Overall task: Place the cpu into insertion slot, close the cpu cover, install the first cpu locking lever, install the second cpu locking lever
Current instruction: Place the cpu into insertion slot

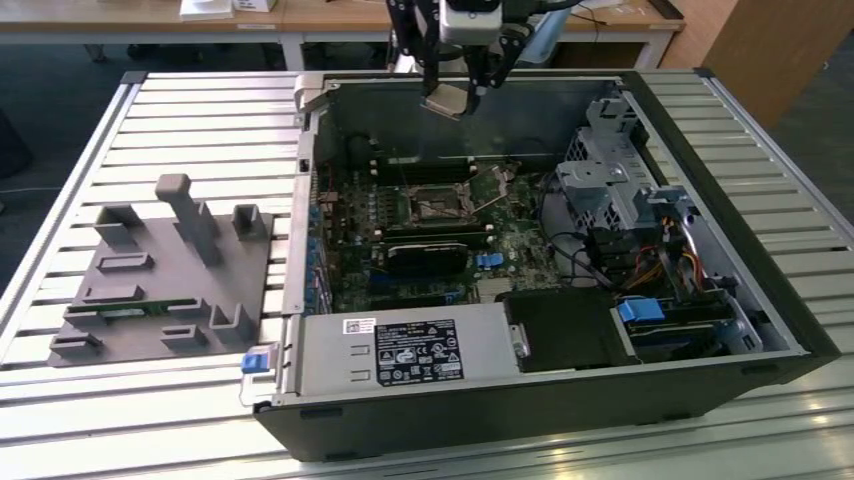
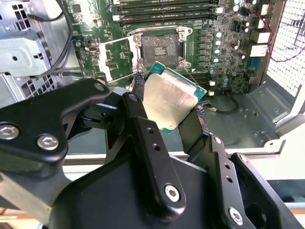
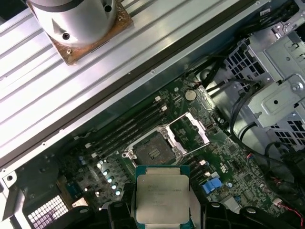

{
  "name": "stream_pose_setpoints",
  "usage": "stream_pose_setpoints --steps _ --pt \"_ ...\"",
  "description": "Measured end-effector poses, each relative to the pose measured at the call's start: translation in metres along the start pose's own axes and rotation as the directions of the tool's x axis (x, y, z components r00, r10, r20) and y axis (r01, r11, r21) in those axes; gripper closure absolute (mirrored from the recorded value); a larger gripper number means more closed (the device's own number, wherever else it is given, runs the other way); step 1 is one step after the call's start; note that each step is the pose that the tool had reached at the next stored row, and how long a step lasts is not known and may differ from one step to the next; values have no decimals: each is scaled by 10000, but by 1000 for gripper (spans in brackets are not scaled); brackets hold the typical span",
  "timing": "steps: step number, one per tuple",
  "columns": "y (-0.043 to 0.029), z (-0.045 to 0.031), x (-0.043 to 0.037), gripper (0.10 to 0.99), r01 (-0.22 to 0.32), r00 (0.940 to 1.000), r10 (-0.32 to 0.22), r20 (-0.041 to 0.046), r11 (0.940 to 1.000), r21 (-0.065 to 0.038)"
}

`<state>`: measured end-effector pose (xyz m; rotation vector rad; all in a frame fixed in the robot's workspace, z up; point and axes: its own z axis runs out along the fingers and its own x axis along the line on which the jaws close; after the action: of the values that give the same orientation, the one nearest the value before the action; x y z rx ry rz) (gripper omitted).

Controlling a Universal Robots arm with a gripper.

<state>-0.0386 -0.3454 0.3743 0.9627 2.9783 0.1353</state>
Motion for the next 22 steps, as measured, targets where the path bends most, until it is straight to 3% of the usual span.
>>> stream_pose_setpoints --steps 11,22 --pt "-1 5 0 545 -774 9970 774 65 9970 -16" --pt "-1 7 0 545 -1439 9895 1439 120 9896 -34"
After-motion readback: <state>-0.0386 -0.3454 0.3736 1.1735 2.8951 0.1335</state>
